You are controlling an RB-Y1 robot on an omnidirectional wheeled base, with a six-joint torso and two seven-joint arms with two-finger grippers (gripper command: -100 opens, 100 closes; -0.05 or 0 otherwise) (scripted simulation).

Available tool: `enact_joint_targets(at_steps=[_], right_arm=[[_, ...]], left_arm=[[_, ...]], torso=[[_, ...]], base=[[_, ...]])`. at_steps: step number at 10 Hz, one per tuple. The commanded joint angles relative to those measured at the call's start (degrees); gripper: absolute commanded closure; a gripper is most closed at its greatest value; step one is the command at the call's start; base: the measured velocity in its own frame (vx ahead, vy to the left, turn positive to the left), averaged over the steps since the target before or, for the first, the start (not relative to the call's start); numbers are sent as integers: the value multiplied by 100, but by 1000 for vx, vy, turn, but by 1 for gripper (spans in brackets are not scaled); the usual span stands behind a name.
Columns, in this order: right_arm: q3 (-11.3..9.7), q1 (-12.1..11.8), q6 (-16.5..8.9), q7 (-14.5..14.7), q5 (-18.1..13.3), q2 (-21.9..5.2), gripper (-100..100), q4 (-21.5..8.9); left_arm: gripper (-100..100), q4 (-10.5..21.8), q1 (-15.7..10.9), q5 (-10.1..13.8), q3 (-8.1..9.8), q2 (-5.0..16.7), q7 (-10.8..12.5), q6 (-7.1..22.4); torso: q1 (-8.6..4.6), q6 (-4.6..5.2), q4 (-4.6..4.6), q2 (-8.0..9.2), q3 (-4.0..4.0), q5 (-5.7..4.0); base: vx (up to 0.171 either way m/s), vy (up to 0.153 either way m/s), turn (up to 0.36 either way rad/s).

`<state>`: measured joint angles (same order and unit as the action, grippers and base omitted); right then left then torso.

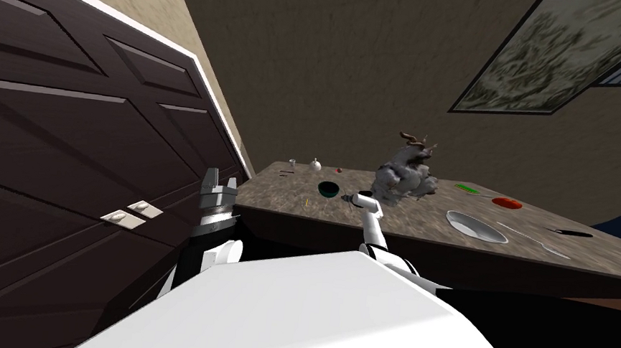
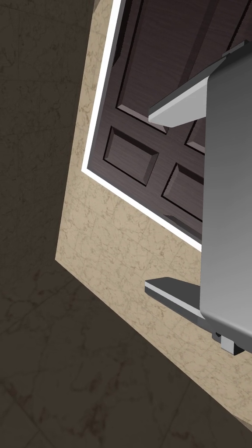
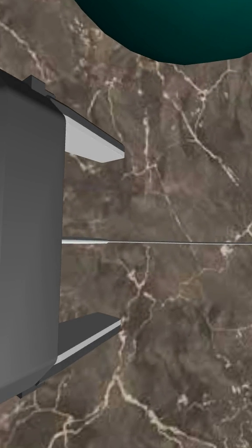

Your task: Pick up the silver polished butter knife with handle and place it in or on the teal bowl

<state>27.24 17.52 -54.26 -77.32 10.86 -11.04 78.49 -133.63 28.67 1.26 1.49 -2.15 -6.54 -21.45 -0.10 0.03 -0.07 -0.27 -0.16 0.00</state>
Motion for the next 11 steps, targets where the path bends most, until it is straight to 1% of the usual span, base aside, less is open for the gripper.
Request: enact_joint_targets(at_steps=[1, 2, 6, 7, 8, 9, 10, 11], right_arm=[[0, 0, 0, 0, 0, 0, -100, 0], [0, -3, 24, 11, 1, 3, 100, -7], [5, 3, 21, -3, 11, 9, 100, -4], [5, 3, 23, -4, 11, 8, 0, -3], [-7, 27, -138, -59, -16, -38, 100, 117], [-1, 19, -41, -26, -3, -20, 100, 48], [-2, 23, -59, -33, -5, -24, 0, 57], [96, 137, -112, -195, -199, -98, 100, 216]], left_arm=[[0, 0, 0, 0, 0, 0, 0, 0], [0, 0, -1, 0, 0, 0, 0, 0], [0, 0, -1, 0, 0, 0, 0, 0], [0, 0, -1, 0, 0, 0, 0, 0], [0, 0, -1, 0, 0, 0, 0, 0], [0, 0, -2, 0, -1, 0, 0, 0], [0, 0, -1, 0, 0, 0, 0, 0], [0, 0, -1, 0, 0, 0, 0, 0]], torso=[[0, 0, 0, 0, 0, 0], [4, 0, 3, 16, 8, 1], [12, -1, 0, 25, 11, 7], [11, -2, 0, 24, 11, 6], [11, -2, 0, 24, 11, 6], [12, -3, 3, 38, 19, 6], [11, -2, 3, 37, 18, 5], [10, -2, 1, 30, 14, 5]], base=[[20, 2, -14], [0, 0, 0], [0, 0, -3], [0, 0, 0], [-50, 0, 43], [-31, -2, 12], [0, 0, 0], [-57, 19, -38]])
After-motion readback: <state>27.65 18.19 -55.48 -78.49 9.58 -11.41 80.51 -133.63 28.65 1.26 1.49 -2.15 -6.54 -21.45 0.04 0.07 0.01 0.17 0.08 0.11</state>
